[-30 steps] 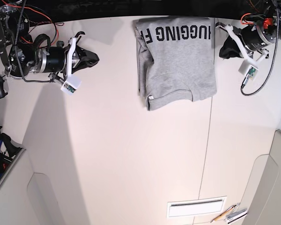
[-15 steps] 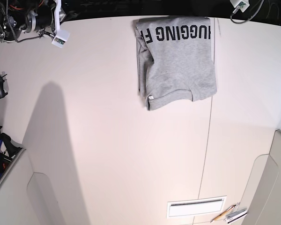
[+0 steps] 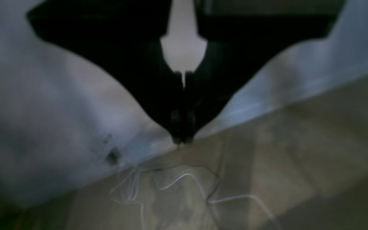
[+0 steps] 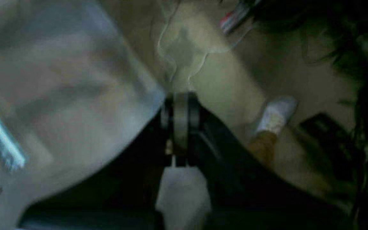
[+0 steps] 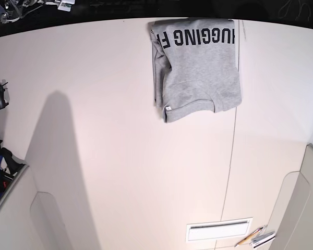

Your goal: Fold the T-shirt properly

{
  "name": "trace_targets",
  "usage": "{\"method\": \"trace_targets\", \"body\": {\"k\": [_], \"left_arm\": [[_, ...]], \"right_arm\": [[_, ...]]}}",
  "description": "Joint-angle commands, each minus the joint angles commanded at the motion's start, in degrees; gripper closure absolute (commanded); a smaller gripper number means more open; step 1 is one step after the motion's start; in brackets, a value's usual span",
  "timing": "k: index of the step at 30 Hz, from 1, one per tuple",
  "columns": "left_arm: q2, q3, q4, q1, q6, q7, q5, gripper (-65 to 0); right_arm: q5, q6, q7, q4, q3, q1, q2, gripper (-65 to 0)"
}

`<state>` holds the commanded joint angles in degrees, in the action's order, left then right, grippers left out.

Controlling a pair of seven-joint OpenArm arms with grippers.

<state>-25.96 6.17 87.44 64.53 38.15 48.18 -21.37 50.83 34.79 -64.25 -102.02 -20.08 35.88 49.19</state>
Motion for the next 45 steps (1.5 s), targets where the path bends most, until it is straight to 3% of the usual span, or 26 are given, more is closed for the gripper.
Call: {"method": "trace_targets", "body": {"k": [2,6,8,12,16,18,26,36,38,42,43,45], "left_arm": [[-0.5,-6.1,-7.9,-5.0,0.0,-0.5,2.0,0.0],[-2.0,-17.0,-19.5,-15.4,0.0,-1.5,1.9,0.0],[-2.0,-22.3,-23.2,-20.5,0.0,-3.6,1.9,0.0],[-1.7,-30.7,-28.7,-27.3,0.0,-7.2,1.7,0.0],[-0.7,-34.4,-32.9,-31.2,0.0,-10.5,-0.7,0.0],[1.2,-34.2,-35.3,-33.0,0.0,-10.8,-0.7,0.0],[9.0,-34.2,-47.0,-40.0,-0.3,-12.8,-0.6,0.0],[9.7,-34.2,-47.7,-40.1,-0.4,-12.4,0.2,0.0],[9.8,-34.2,-47.7,-40.4,-5.6,-13.7,1.5,0.0],[9.7,-34.2,-47.7,-41.8,-21.0,-16.3,5.8,0.0],[9.7,-34.2,-47.8,-42.3,-23.0,-17.0,6.0,0.0],[9.8,-34.2,-48.0,-43.0,-24.0,-17.8,6.0,0.0]], "right_arm": [[-3.9,-0.04,2.5,0.9,-5.6,0.0,0.0,0.0],[-16.5,-0.07,13.0,4.6,-15.3,-0.2,-0.2,0.0],[-22.6,-0.07,14.8,7.6,-17.9,-0.2,-1.6,0.0],[-28.3,-0.09,15.7,15.5,-19.1,-0.7,-5.5,0.0],[-34.4,-0.07,25.1,24.2,-19.1,-4.7,-7.1,0.0],[-37.1,-0.07,25.7,28.0,-19.1,-8.0,-8.4,0.0],[-31.5,-0.07,25.7,36.1,-19.1,-19.2,-11.6,0.0],[-31.3,-0.09,25.7,38.2,-19.1,-19.0,-12.0,0.0],[-31.3,-0.11,25.7,41.4,-19.1,-19.0,-12.9,0.0],[-31.4,-0.28,25.8,49.3,-19.1,-19.2,-16.4,0.0],[-31.6,-0.28,26.4,50.9,-19.1,-19.2,-17.3,0.0],[-34.2,-0.31,28.2,53.2,-19.1,-19.4,-18.8,0.0]]}}
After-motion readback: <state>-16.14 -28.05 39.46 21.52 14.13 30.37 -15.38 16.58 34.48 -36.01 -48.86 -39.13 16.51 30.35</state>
